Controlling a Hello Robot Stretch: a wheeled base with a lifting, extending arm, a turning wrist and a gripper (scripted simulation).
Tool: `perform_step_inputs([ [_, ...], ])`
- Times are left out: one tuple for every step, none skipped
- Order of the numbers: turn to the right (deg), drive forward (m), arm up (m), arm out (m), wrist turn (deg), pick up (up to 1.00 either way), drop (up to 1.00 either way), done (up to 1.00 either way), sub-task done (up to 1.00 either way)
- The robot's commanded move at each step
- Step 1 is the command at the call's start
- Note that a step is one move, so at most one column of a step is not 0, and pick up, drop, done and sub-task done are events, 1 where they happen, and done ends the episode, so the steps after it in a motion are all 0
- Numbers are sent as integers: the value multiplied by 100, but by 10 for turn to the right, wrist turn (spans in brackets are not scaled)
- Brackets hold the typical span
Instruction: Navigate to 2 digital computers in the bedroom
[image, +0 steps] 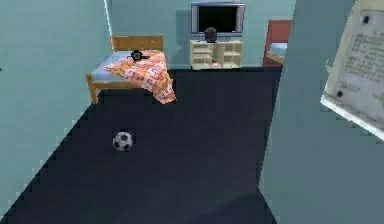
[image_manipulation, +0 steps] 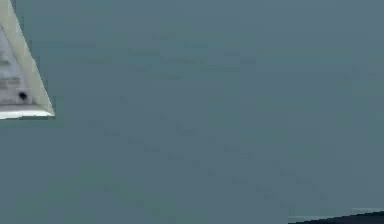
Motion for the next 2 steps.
perform_step_inputs([
  [30, 0, 0, 0, 0, 0, 0, 0, 0],
  [0, 100, 0, 0, 0, 0, 0, 0, 0],
])
